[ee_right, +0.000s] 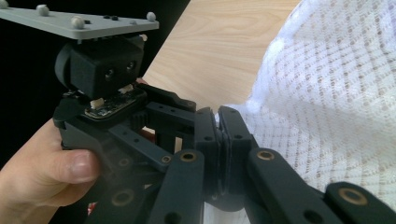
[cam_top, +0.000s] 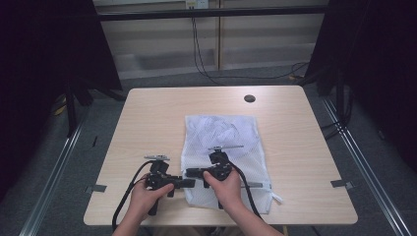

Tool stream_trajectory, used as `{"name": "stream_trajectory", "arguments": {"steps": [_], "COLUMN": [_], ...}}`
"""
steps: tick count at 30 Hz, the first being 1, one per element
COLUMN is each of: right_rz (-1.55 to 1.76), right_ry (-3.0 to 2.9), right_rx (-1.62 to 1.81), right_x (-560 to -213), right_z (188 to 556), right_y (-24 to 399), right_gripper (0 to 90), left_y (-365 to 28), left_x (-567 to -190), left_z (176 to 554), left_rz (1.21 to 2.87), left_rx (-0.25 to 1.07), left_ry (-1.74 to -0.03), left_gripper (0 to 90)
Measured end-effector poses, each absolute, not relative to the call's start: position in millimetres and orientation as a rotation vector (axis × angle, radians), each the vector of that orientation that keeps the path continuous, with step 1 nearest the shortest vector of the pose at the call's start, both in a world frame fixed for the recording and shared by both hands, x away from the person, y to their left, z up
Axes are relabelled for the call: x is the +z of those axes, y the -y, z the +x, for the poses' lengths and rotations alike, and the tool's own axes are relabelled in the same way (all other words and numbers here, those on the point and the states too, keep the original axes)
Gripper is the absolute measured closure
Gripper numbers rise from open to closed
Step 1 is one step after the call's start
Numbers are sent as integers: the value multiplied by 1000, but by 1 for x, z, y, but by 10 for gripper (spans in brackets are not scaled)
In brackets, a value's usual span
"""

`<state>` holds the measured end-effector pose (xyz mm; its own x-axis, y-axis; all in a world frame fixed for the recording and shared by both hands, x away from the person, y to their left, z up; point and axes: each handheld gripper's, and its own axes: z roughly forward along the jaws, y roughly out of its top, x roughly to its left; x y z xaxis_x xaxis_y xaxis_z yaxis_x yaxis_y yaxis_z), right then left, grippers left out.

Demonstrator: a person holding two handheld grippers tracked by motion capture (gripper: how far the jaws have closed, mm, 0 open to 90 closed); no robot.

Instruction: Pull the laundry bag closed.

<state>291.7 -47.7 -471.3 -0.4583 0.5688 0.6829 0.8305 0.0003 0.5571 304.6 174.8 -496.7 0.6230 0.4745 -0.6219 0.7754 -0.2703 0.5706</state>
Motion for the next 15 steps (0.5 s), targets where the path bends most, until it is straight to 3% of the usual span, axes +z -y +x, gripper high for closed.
{"name": "stream_trajectory", "arguments": {"steps": [6, 15], "right_rz": [-1471, -1442], "right_ry": [2026, 2019], "right_rx": [-1432, -1426], "right_x": [-472, -472], "right_z": [292, 292], "right_y": [50, 55], "right_gripper": [873, 873], "left_y": [-176, -181], "left_x": [-494, -489], "left_z": [304, 304], "left_rz": [1925, 1905], "left_rx": [-452, -469], "left_ry": [-1030, -1081], "left_gripper": [861, 877]}}
